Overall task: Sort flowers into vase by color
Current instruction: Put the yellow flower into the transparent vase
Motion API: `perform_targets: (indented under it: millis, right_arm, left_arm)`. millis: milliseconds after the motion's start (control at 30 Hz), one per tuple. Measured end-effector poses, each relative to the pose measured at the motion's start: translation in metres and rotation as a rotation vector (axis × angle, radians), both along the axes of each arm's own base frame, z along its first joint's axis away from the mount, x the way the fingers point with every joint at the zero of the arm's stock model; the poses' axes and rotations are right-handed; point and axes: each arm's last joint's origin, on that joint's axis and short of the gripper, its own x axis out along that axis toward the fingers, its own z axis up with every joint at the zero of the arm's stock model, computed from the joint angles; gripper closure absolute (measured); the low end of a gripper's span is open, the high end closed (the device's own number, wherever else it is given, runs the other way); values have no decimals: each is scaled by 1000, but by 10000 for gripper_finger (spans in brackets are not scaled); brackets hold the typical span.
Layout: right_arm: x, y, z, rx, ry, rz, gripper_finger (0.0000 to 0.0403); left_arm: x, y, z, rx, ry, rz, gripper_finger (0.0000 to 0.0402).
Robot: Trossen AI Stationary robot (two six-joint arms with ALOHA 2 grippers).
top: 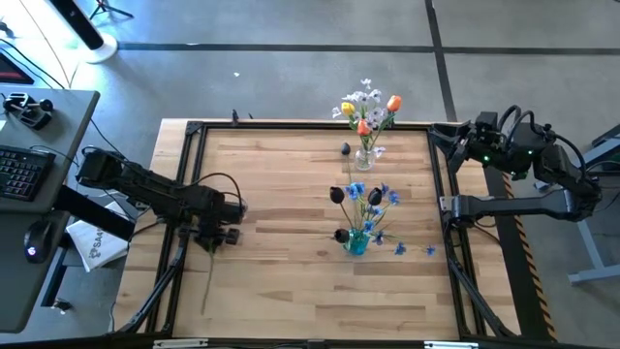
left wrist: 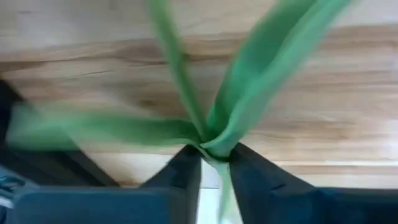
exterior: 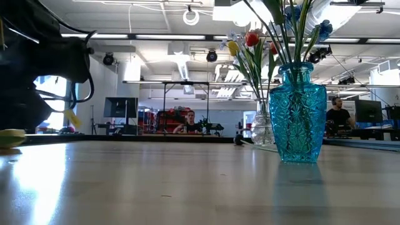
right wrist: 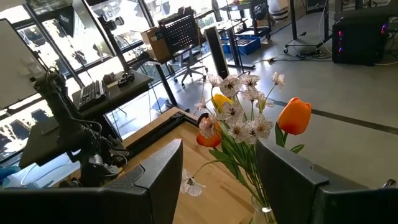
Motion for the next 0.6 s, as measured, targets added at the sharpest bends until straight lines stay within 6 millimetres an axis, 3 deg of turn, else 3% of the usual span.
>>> perform_targets:
  millis: [133, 333, 467, 600]
  right_arm:
    - [0, 0, 0, 0, 0, 0, 204]
    - [0, 0, 0, 6, -4, -2, 204]
    - [0, 0, 0, 12, -9, -5, 204]
    - [0, 0, 1, 9, -21, -15, 204]
  left_arm:
    - [5, 0, 2, -1, -53, -41, 390]
    - [45, 2, 28, 197, -348, -85, 398]
    - [87, 7, 58, 440, -781, -135, 399]
    - [112, 15, 83, 782, -1141, -283, 400]
